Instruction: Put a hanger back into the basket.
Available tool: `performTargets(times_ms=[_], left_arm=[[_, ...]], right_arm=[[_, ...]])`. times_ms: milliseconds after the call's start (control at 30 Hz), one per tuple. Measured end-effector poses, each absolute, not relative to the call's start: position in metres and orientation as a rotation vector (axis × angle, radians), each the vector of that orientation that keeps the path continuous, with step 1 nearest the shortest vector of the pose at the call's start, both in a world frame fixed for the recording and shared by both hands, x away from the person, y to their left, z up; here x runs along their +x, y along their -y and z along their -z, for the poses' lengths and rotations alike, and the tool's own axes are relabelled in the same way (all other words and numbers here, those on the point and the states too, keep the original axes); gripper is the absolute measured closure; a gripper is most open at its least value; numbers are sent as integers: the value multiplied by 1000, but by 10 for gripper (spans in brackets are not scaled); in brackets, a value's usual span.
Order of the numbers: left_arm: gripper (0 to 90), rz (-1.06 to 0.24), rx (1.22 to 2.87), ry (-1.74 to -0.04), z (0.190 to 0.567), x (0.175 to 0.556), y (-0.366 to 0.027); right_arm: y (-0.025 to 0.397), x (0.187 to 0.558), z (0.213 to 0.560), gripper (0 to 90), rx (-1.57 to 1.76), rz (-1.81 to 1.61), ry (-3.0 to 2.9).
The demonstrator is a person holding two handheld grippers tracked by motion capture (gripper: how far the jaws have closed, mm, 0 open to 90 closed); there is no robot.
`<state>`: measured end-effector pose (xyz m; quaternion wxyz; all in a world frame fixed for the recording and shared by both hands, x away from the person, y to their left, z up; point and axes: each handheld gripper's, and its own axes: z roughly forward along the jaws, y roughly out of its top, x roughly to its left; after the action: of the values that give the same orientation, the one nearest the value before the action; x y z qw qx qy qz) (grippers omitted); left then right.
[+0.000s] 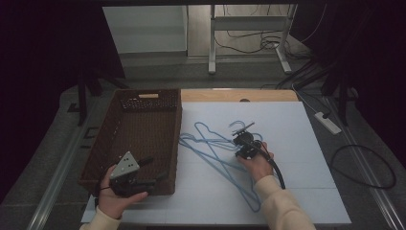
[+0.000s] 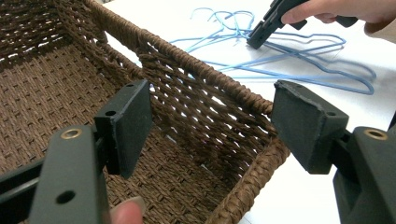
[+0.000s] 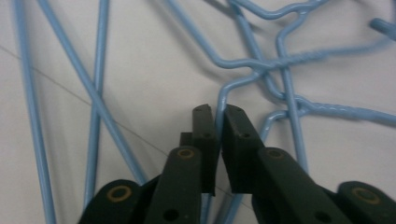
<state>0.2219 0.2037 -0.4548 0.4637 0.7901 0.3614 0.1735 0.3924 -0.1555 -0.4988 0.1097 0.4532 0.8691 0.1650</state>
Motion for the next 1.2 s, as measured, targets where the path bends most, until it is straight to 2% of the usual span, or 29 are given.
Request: performTargets(times_ms=[233,567,1200], left_arm=[[296,-425,1945,-888,456,222,-203],[297,-429,1951,-885,455,222,-202],[298,-433,1961,-878,455,222,-197]], right_arm=[[166,387,491,871,1364,-602,-2515],[187,367,463,876,1263,-842,-2516],[236,341,439,878,1176,-1219,-2512]])
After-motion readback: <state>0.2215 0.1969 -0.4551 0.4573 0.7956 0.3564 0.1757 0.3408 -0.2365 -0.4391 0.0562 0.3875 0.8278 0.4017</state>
